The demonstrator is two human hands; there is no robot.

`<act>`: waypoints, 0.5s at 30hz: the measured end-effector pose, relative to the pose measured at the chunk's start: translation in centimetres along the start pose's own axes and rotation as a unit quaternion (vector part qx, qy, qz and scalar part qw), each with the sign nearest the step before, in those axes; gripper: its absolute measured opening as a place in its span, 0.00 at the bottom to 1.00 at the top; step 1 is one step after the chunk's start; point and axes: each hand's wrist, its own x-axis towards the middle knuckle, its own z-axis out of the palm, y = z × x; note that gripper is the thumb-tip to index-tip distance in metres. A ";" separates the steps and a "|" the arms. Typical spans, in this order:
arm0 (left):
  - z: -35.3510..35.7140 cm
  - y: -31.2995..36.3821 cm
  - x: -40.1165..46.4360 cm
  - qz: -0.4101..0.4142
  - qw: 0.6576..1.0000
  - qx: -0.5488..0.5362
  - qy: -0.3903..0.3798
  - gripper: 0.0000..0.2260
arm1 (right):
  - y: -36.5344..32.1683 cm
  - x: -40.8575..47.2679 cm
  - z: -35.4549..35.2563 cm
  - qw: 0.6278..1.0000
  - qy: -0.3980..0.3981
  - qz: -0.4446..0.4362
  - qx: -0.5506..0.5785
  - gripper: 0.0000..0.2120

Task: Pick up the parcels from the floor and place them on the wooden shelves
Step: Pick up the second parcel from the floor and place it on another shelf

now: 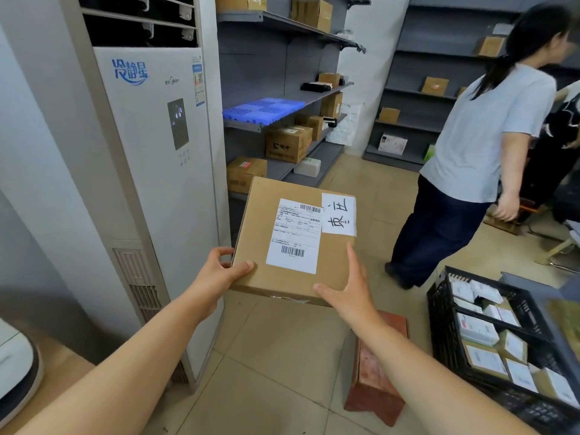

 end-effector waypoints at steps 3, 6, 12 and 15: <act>1.3 0.2 0.4 0.024 1.000 0.019 0.005 0.27 | 0.8 1.9 -0.7 1.000 -0.007 -0.011 -0.013 0.48; 2.7 0.2 0.9 0.052 0.997 0.034 0.041 0.28 | 1.4 4.1 -1.3 0.999 -0.029 -0.026 -0.018 0.47; 5.4 1.0 1.5 0.079 0.990 0.037 0.114 0.25 | 1.7 9.0 -2.4 0.994 -0.086 -0.069 -0.020 0.47; 6.5 1.8 1.5 0.086 0.984 0.041 0.148 0.22 | 1.4 11.3 -2.5 0.989 -0.119 -0.090 -0.020 0.47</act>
